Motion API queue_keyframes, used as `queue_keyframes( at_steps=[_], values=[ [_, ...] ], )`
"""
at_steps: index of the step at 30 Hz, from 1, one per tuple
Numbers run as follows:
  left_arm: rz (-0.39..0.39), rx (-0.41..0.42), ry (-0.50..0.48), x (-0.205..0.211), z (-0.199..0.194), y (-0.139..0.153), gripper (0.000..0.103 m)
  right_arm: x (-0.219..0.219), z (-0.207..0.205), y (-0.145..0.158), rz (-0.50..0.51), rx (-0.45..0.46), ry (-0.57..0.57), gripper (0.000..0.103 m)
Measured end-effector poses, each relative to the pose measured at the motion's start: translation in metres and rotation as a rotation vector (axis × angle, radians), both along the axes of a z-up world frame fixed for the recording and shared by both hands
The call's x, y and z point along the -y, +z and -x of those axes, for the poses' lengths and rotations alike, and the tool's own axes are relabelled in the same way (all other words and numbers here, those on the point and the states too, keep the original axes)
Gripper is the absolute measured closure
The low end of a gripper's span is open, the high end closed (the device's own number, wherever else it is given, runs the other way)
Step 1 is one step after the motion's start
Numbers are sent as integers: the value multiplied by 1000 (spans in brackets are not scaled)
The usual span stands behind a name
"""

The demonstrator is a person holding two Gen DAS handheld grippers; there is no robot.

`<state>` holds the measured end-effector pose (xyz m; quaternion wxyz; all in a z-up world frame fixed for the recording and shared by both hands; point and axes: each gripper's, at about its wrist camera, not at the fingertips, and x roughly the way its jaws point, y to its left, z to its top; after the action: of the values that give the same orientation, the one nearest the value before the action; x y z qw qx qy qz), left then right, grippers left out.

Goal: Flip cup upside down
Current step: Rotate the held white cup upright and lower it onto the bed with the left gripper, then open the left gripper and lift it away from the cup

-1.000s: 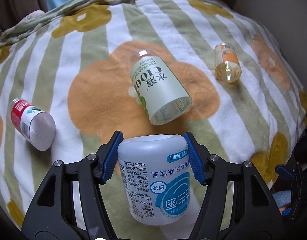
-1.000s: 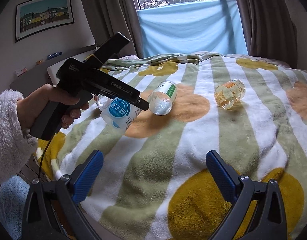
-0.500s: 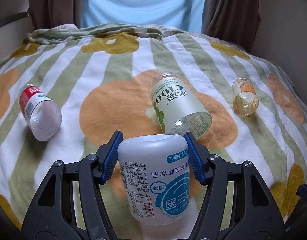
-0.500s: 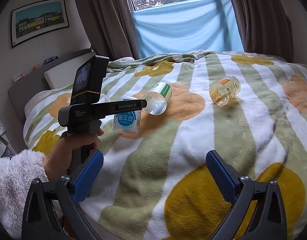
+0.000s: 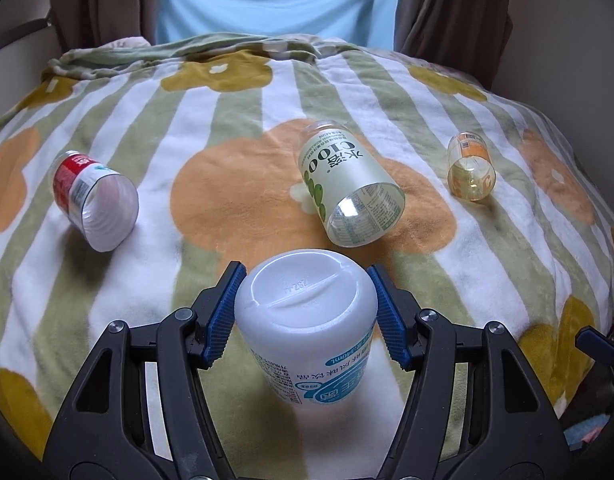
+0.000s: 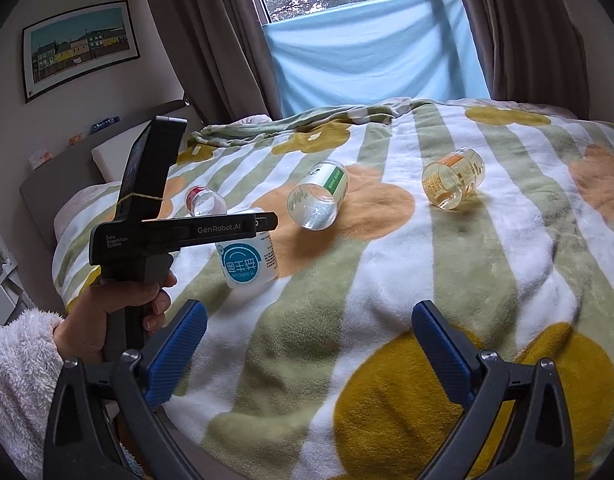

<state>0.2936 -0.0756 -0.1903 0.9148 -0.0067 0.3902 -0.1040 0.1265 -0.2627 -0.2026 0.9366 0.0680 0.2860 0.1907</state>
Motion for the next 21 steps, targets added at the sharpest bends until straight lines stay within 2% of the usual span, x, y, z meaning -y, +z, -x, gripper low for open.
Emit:
queue_keyframes(
  at_steps=[9,11,13,14,16,21],
  values=[
    [16,-25,-9,-5,9,0,43,0,-1,0,-4,-3,0,1],
    [6,-27,-7,-4,9,1,36,-1,-1,-1,0,-6,2,1],
    [-10,-19,8,-4,9,1,4,-1,-1,-1,2,-4,2,1],
    [-4,-4,12,-6,11,2,0,-1,-1,-1,1,-3,1,1],
    [22,11,9,-9,13,5,0,-1,-1,-1,0,-3,-1,1],
    [32,-29,33,-15,8,1,0,-2,-3,-3,1,-11,2,1]
  ],
)
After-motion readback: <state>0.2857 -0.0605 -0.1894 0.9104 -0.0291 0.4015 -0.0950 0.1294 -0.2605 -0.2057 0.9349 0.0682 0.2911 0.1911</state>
